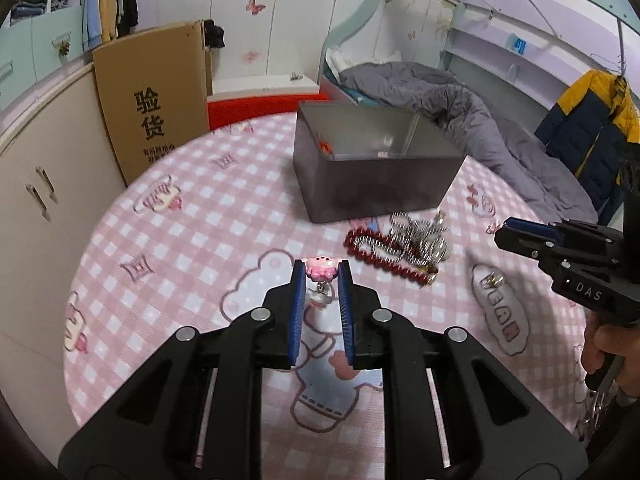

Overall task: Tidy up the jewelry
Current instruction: 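Carry both charms over the grey box and open both tools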

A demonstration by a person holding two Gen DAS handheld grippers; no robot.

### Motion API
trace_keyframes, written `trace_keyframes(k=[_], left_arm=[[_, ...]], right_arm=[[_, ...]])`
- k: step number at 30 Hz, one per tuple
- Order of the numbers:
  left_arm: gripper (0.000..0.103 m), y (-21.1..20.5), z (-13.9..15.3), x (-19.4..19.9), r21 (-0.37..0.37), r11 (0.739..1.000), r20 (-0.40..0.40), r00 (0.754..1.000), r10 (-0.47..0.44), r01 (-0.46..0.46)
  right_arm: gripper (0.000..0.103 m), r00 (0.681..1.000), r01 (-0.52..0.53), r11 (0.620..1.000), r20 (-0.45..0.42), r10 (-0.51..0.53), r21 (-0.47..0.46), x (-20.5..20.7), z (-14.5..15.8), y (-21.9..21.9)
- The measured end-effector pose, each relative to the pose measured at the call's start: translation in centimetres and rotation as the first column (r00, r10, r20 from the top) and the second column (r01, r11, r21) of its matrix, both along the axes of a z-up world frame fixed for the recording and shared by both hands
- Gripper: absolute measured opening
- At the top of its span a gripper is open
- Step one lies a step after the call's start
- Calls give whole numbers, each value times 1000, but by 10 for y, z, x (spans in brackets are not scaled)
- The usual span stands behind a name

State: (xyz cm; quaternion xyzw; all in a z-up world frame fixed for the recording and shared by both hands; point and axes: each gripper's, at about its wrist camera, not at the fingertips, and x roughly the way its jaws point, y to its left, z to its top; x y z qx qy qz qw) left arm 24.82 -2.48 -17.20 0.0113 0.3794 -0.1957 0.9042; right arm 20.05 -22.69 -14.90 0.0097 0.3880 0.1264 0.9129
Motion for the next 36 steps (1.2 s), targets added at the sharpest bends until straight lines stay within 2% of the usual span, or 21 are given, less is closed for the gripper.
trace_keyframes(k=[8, 21, 27, 36], left_arm=[[16, -2, 45, 2, -14, 1000, 100, 995, -8, 9], [16, -12, 119, 22, -48, 998, 263, 965, -15, 29], [16, -21, 131, 44, -84, 995, 254, 967, -30, 53], [16, -42, 119, 79, -88, 993, 185, 981, -57, 74]], right_arm=[[21, 993, -40, 999, 109, 39, 2, 0, 50, 8], [21, 958, -79, 997, 274, 82, -21, 20, 124, 13], [21, 953, -101, 995, 287, 96, 3, 41, 136, 14], [21, 973, -123, 990, 206, 108, 62, 83, 118, 14]])
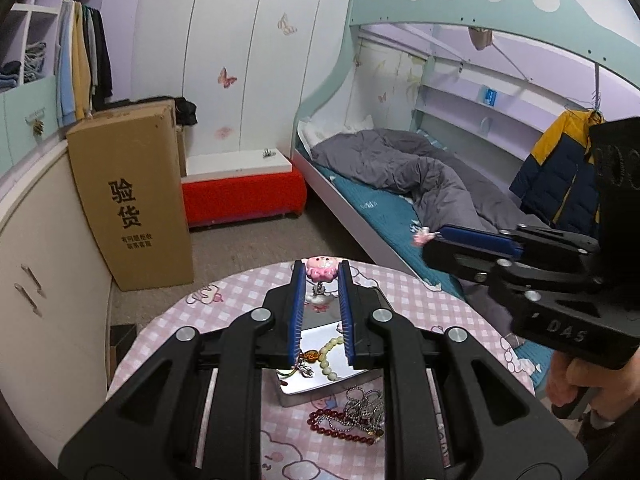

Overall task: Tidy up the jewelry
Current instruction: 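Carry both charms over the grey box and open both tools, then withdraw both tools from the box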

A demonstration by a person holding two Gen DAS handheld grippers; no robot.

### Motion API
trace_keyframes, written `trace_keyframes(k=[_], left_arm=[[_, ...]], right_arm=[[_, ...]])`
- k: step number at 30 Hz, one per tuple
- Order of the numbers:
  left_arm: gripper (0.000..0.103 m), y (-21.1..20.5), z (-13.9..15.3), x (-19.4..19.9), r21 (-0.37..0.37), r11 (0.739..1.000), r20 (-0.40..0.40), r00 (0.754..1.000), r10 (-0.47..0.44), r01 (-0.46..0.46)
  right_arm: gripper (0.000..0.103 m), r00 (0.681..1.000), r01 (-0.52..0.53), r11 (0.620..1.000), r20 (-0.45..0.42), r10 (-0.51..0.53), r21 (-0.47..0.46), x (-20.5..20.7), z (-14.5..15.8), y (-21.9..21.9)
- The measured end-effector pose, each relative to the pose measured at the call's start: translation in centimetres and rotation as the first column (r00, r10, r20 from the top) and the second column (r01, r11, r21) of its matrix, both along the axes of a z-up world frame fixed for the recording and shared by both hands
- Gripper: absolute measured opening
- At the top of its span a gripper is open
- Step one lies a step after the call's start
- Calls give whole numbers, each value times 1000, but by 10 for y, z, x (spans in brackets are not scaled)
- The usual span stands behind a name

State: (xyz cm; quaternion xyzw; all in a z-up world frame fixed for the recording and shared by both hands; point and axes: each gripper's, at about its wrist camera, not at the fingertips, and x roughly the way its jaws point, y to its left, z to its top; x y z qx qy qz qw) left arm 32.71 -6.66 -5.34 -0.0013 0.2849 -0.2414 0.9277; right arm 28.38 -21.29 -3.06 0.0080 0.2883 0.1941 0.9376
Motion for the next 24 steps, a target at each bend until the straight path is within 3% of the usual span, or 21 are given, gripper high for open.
trace_keyframes(k=[4, 5, 6, 7, 8, 9, 11, 16, 24], left_arm=[[18, -6, -10, 16, 6, 1000, -48, 999, -8, 8], [26, -6, -13, 21, 8, 1000, -66, 998, -7, 7], [62, -6, -14, 24, 13, 1000, -72, 997, 7, -6], [83, -4, -14, 26, 17, 999, -62, 997, 43, -42], [96, 1, -12, 23, 4, 997, -25, 996, 82, -81], [97, 6, -10, 21, -11, 995, -11, 995, 97, -97], [97, 11, -9, 20, -19, 993, -15, 993, 115, -116], [97, 20, -7, 12, 16, 984, 15, 984, 179, -179], [97, 23, 0, -20, 26, 980, 64, 979, 194, -196]], right_arm=[[22, 998, -2, 1000, -55, 3, 15, 18, -13, -2], [22, 998, 1, 1000, -68, 0, 19, 21, -16, -3], [29, 997, 12, 1000, -79, -10, 24, 24, -19, -4], [36, 996, 27, 999, -87, -24, 30, 26, -21, -5], [61, 994, 48, 998, -95, -44, 43, 28, -23, -10], [83, 992, 87, 995, -93, -82, 49, 28, -24, -15], [96, 988, 136, 989, -81, -131, 65, 24, -25, -26], [96, 981, 176, 978, -102, -166, 108, 17, -24, -43], [96, 981, 186, 976, -73, -179, 110, -1, -13, -47]])
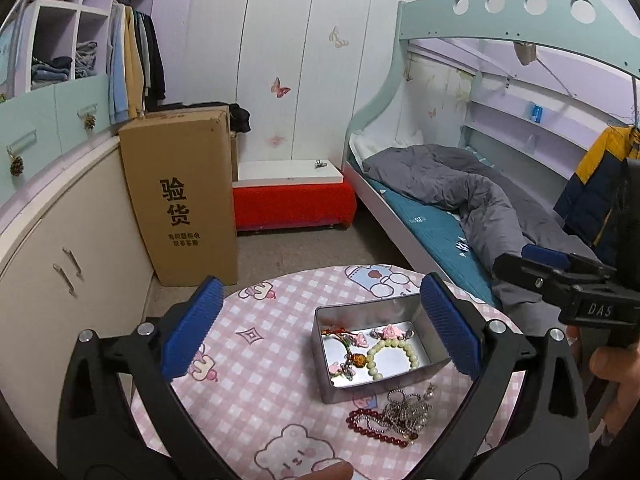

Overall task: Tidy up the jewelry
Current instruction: 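Withdraw both tools from the box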

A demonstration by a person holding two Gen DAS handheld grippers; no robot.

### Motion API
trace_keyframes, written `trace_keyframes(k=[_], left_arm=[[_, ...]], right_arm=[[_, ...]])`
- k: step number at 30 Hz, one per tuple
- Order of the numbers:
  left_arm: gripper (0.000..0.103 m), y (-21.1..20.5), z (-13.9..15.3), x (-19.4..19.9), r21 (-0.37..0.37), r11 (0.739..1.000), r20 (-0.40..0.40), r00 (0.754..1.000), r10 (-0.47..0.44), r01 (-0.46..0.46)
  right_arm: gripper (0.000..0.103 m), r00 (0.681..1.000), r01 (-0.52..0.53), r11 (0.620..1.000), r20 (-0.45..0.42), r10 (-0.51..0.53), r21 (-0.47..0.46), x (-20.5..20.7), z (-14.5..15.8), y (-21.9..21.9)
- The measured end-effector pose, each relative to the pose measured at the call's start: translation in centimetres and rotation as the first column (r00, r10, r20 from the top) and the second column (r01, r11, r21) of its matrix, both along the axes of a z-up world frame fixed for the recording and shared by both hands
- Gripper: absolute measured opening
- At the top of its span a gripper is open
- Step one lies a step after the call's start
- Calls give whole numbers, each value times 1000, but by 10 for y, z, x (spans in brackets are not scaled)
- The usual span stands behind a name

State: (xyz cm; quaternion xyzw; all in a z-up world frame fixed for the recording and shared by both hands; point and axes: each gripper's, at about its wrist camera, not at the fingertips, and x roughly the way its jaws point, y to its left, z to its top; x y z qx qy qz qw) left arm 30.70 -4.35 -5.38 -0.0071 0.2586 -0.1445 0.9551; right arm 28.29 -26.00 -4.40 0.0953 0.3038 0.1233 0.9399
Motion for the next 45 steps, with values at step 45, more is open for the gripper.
trace_keyframes(k=[45], left_arm=[[78, -28, -153, -11, 196, 979, -299, 954, 5, 56]], right_arm=[[96, 973, -78, 996, -219, 68, -39, -85, -111, 8]])
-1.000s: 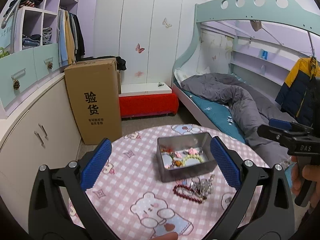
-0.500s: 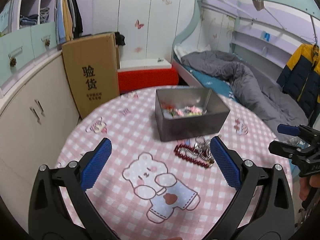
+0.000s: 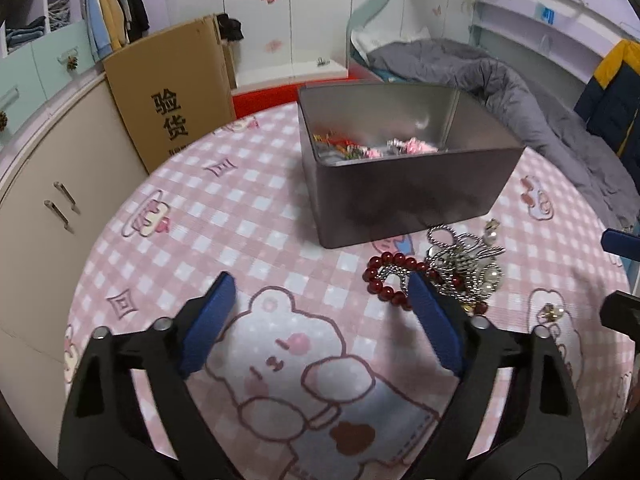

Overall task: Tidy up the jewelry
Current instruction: 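Withdraw both tools from the box, then move both tools toward the dark red bead necklace and silver chains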

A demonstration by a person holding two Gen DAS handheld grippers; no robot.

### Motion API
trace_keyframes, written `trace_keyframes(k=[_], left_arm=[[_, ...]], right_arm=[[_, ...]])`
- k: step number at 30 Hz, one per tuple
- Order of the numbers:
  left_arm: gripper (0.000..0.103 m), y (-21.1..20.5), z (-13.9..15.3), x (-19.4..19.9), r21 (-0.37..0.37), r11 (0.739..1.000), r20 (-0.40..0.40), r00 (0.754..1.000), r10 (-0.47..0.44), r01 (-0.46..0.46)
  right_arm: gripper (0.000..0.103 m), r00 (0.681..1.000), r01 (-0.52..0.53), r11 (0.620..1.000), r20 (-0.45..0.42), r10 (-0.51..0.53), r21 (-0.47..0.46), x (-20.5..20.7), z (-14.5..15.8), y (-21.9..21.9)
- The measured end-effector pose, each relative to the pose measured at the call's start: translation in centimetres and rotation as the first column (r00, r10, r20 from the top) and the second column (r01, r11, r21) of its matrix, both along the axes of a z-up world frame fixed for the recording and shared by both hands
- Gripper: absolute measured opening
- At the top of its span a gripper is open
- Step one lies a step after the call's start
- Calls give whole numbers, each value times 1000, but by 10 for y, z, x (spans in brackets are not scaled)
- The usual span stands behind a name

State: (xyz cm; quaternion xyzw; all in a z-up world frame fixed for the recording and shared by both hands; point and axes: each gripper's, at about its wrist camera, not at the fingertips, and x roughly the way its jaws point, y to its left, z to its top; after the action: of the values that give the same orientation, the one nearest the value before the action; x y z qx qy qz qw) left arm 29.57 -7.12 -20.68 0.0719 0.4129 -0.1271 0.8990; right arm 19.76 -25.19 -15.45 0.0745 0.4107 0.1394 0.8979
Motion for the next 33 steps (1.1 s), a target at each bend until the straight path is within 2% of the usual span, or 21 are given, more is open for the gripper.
trace_keyframes(k=[2, 3, 5, 8, 11, 14, 17, 20, 22, 24, 26, 31, 33], left_arm=[[71, 0, -5, 1, -22, 1000, -4, 1000, -17, 17], [60, 1, -5, 1, -38, 999, -9, 1000, -26, 26], [46, 4, -4, -3, -57, 997, -16, 999, -51, 50], [37, 10, -5, -7, -21, 999, -13, 999, -46, 46], [38, 15, -7, -6, -36, 998, -26, 999, -46, 45], [65, 13, -3, -5, -49, 998, -20, 999, -31, 30], [67, 11, 2, -7, -90, 995, -10, 999, -37, 36], [68, 4, -8, -4, -66, 997, -26, 999, -37, 35], [66, 4, -8, -1, -92, 995, -33, 999, -34, 31], [43, 2, -7, -2, -103, 993, -30, 997, -65, 62], [30, 0, -5, -3, -108, 990, -28, 995, -91, 88], [28, 9, -5, -4, -79, 994, -32, 996, -81, 78], [32, 8, -7, -3, -75, 994, -36, 996, -83, 80]], right_arm=[[96, 1000, -1, 1000, -6, 1, 0, 2, -2, 0], [96, 1000, -2, 1000, -8, 2, -1, 3, -3, 0], [96, 1000, -5, 1000, -10, 5, -1, 5, -3, -1], [96, 1000, -11, 1000, -12, 11, 3, 8, -5, 0], [96, 1000, -18, 1000, -17, 18, 5, 13, -7, 4], [96, 1000, -26, 1000, -14, 26, 3, 17, -6, 10], [96, 1000, -30, 1000, -9, 30, 0, 18, -3, 12], [96, 1000, -26, 1000, -15, 26, -3, 19, -5, 11], [96, 1000, -25, 1000, -18, 25, -4, 19, -5, 11], [96, 999, -29, 1000, -19, 29, -3, 19, -5, 12], [96, 999, -35, 999, -19, 35, -9, 20, -5, 15], [95, 999, -49, 999, -11, 49, -9, 23, -4, 23], [95, 998, -59, 998, -6, 59, -9, 27, -4, 27]])
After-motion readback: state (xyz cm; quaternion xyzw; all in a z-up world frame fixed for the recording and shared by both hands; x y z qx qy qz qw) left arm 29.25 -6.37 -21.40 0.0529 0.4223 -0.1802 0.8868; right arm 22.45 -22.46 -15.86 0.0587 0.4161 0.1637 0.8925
